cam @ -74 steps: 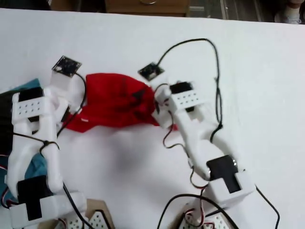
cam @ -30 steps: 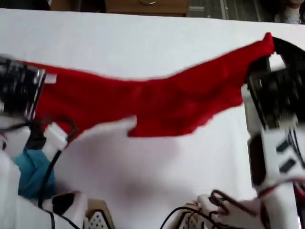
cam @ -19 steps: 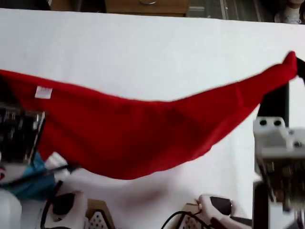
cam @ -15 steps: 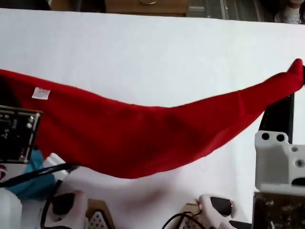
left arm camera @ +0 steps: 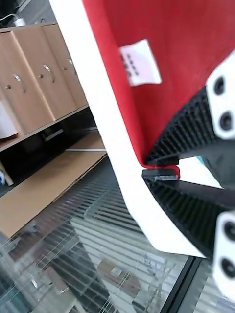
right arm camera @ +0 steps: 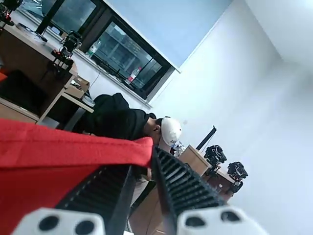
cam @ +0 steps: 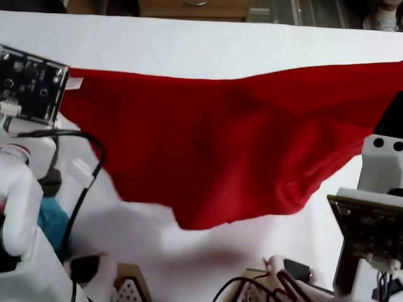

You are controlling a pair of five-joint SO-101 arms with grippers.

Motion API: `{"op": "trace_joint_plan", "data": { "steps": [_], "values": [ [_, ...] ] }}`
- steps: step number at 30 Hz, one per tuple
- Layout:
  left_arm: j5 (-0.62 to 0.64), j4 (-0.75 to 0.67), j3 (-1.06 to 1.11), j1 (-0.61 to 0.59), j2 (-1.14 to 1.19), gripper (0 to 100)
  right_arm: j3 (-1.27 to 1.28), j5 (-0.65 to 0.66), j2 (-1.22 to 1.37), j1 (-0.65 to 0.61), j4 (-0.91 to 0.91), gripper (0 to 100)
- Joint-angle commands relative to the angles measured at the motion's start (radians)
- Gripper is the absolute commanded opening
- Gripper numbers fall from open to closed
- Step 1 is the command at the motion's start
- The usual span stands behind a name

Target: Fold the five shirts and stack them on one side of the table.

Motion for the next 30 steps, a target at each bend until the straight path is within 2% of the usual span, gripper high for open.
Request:
{"op": "trace_joint_plan", "data": {
  "steps": [1, 5, 11, 14, 17, 24, 30],
  "values": [
    [0.008, -0.018, 0.007, 0.005, -0.014, 2, -0.018, -0.032, -0.024, 0.01, 0.039, 1.9],
    [0.008, -0.018, 0.01, 0.002, -0.078, 2, -0.02, -0.037, -0.104, 0.008, 0.116, 1.9],
    [0.003, -0.023, 0.085, 0.006, -0.193, 2, -0.012, -0.035, -0.134, 0.008, 0.125, 1.9],
    [0.003, -0.054, 0.17, 0.003, -0.18, 2, 0.075, -0.037, -0.085, 0.008, 0.125, 1.9],
    [0.002, -0.135, 0.268, 0.003, -0.155, 2, 0.206, -0.037, -0.021, -0.051, 0.119, 2.0],
    [0.002, -0.327, 0.409, 0.003, 0.015, 2, 0.466, -0.037, 0.133, -0.15, 0.016, 2.0],
    [0.002, -0.351, 0.286, 0.02, 0.339, 2, 0.64, -0.037, 0.294, -0.171, -0.156, 2.0]
  ]
}}
